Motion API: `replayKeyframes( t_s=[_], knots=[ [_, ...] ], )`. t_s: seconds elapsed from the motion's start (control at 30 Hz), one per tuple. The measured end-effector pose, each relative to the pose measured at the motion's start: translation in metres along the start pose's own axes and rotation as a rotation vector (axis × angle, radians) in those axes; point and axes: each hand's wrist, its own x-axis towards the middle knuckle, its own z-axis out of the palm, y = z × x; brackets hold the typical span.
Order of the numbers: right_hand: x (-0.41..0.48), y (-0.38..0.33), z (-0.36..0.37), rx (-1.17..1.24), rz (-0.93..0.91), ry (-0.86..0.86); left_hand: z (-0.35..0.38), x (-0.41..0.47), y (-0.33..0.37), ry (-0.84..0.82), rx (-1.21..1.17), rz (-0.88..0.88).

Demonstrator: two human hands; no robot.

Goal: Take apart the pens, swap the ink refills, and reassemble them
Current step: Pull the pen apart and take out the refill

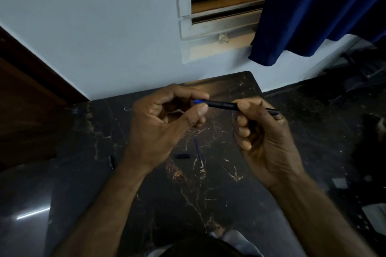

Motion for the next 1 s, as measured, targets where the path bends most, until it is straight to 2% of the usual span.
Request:
replayKeyframes(
  t_s=[0.13, 0.27, 0.37, 0.53, 0.67, 0.73, 0.83, 0.93, 1.0],
  knots=[
    [-0.007, -0.015, 0.007, -0.004, -0.009, -0.007, -0.002, 0.002, 0.013, -0.076, 0.278, 0.181],
    [-0.011, -0.023, 0.017, -0.058, -0.075, -0.026, -0.003, 0.015, 0.029, -0.063, 0.572, 0.432],
    [-0.011, -0.025, 0.023, -0.044, -0.135, -0.074, -0.001, 0.016, 0.034, -0.038, 0.653, 0.487],
    [-0.008, -0.026, 0.024, -0.132, -0.242, -0.149, 0.005, 0.012, 0.038, 0.030, 0.551, 0.360],
    [-0.004, -0.024, 0.019, -0.200, -0.291, -0.166, -0.001, 0.013, 0.039, -0.090, 0.235, 0.033],
    [-0.003, -0.020, 0.017, -0.214, -0.293, -0.175, -0.003, 0.011, 0.036, -0.104, 0.177, -0.065],
    [-0.003, -0.015, 0.014, -0.198, -0.270, -0.158, 0.000, 0.003, 0.028, -0.006, 0.172, -0.062],
    [-0.002, -0.008, 0.015, -0.162, -0.234, -0.111, -0.001, -0.005, 0.020, -0.004, 0.074, -0.013],
    [-0.001, -0.003, 0.016, -0.134, -0.206, -0.091, -0.006, -0.007, 0.016, 0.033, 0.136, 0.053]
  ],
)
